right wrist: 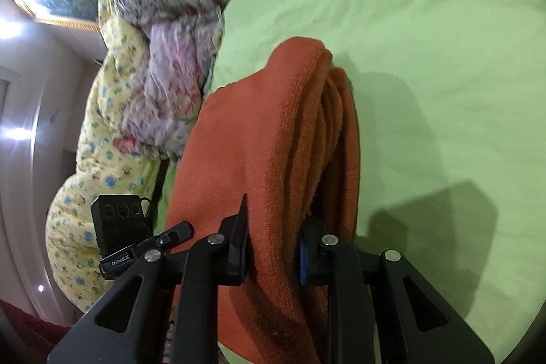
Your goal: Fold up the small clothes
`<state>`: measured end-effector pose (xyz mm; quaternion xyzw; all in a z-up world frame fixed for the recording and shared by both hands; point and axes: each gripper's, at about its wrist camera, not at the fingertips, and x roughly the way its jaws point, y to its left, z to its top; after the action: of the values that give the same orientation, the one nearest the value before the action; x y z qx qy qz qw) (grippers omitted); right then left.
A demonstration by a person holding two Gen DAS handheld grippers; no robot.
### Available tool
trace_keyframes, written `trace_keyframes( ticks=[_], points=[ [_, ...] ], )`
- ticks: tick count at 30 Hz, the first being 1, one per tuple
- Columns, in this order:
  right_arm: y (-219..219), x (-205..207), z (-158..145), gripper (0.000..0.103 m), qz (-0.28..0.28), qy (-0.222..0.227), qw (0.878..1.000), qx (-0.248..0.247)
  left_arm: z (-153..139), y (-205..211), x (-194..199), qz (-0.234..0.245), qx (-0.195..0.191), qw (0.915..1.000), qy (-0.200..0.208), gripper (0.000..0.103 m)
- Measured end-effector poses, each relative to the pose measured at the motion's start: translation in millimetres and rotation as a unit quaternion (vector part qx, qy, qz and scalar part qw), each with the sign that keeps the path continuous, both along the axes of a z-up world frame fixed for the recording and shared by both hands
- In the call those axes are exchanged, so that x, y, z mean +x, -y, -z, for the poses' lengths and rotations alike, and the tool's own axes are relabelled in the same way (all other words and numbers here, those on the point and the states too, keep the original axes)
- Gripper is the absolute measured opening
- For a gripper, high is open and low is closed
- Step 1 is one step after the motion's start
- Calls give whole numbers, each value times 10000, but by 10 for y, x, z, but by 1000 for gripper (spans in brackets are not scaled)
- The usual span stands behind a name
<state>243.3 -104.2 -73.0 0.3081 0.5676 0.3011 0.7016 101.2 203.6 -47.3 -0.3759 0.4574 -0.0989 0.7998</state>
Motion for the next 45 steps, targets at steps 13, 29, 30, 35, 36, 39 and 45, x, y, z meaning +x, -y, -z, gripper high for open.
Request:
trace_keyframes(
  ticks=[13,29,30,35,36,39,45],
  points=[
    [80,-82,134,41,132,-293,9983,-488,237,52,-208,-244,142,9983,-507,43],
    [341,-1190,-223,44,258,156,9943,-1026,331,392,-875,125,182,9958,-888,52],
    [309,-1210,-189,44,206,144,9939,-1078,334,406,-864,132,192,9958,-888,52],
    [272,-1210,-148,44,207,200,9918,-1244,332,401,-848,120,163,9958,-887,52],
    [293,-1205,-154,44,245,241,9908,-1306,321,403,-839,116,175,9959,-884,52],
    [349,-1186,-132,54,253,349,9883,-1461,346,370,-859,105,140,9958,-902,52],
    [322,-996,159,56,106,47,9940,-1086,400,402,-786,99,79,9962,-857,51]
  ],
)
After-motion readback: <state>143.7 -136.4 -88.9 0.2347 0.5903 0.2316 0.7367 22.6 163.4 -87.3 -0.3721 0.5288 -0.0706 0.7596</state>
